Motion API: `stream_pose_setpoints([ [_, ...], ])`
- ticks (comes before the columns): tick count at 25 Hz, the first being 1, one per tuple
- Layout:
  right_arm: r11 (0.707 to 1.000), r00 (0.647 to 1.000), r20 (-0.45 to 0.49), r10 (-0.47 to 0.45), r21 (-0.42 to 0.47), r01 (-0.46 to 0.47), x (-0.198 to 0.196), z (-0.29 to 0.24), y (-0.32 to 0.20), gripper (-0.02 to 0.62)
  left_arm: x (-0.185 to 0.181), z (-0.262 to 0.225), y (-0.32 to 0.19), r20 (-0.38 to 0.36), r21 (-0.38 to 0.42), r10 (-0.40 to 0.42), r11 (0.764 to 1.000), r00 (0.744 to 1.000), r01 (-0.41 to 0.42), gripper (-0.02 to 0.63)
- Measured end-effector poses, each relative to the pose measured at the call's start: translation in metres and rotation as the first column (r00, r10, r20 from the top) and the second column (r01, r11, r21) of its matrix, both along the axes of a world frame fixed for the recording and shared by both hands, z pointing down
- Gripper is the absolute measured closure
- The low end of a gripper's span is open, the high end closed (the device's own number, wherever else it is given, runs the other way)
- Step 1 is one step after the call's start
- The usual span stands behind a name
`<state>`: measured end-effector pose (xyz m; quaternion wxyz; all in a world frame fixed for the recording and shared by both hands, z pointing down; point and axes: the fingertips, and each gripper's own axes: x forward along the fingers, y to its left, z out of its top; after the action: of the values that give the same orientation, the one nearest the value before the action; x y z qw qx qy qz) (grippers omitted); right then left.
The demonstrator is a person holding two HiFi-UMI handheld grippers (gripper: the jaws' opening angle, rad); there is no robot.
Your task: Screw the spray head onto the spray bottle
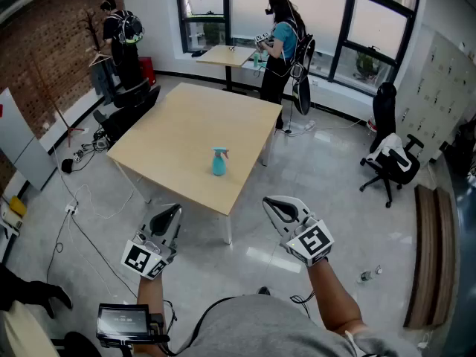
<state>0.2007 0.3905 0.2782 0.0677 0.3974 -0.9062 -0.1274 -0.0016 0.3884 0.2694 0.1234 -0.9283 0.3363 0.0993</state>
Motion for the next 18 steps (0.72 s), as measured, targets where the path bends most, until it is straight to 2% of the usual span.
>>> stream_pose_setpoints([
  [3, 0.999, 1.0, -0.003, 0.019, -0.042, -0.019, -0.003, 0.001, 0.003, 0.591, -0.004, 0.001, 0.001, -0.002, -0.002, 0.001, 1.0, 1.0, -0.001, 0.588],
  [8, 1.0, 1.0, -0.013, 0.011, -0.026, -0.011, -0.009, 0.002, 0.003, 0.591, -0.01, 0.001, 0.002, -0.005, -0.008, 0.004, 1.0, 1.0, -0.004, 0.588],
  [12, 0.998, 1.0, -0.006, 0.027, -0.052, -0.027, -0.01, 0.003, 0.006, 0.591, -0.01, 0.004, 0.004, -0.007, -0.014, 0.012, 1.0, 1.0, -0.012, 0.588],
  [18, 0.996, 1.0, 0.017, -0.015, -0.087, 0.016, -0.025, 0.008, 0.012, 0.589, -0.021, 0.008, 0.004, -0.014, -0.022, 0.02, 1.0, 1.0, -0.02, 0.588],
])
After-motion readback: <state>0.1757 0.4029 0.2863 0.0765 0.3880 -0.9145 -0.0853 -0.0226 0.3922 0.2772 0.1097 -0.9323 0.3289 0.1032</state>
